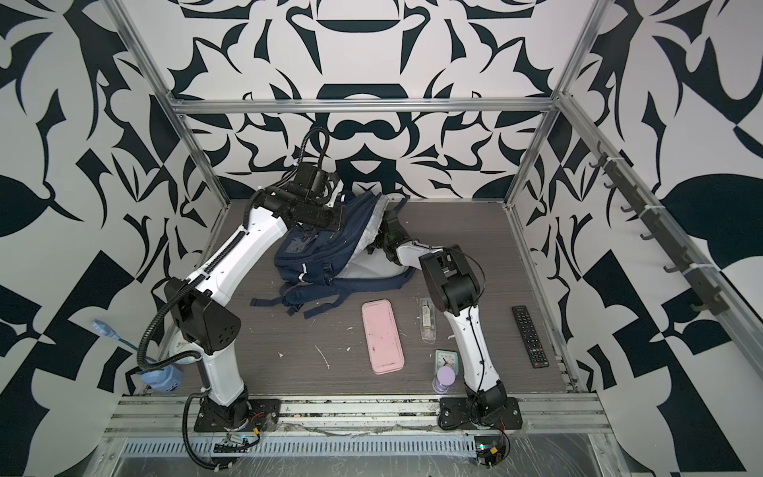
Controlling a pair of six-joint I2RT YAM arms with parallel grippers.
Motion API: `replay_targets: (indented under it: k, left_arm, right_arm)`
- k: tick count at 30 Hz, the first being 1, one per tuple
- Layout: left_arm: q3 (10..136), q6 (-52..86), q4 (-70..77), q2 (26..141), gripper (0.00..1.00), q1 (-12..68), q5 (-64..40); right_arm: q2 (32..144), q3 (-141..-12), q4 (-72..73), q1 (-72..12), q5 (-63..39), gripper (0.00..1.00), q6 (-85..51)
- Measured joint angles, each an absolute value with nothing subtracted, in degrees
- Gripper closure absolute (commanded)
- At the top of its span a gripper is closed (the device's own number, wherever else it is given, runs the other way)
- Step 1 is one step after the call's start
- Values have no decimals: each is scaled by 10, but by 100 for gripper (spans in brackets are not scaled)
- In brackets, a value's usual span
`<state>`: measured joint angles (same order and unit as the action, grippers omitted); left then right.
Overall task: Pack books, pencil case, and school supplies into a backpack
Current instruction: Place the book in the student bag.
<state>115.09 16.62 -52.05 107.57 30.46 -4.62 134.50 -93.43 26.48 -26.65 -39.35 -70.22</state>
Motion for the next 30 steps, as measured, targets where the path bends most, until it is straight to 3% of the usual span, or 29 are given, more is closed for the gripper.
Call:
replay_targets:
  k: [5,10,15,30]
  left_arm:
    - [1136,172,-514,1067,100,299,-60]
    - [1130,176,-509,1066,100,295,-70]
    - [1127,178,-507,1064,100,291,-75]
    - [1096,182,-482,1047,100,280,-85]
  right_arm:
    - [1368,-983,226,-280,-390,99,-686]
    - [1391,-1023,151,-288,-382,61,-648]
    - [1388,-1029,98,-289,-374,45,-608]
    - [1265,-941,42,-247,-363,43,-546]
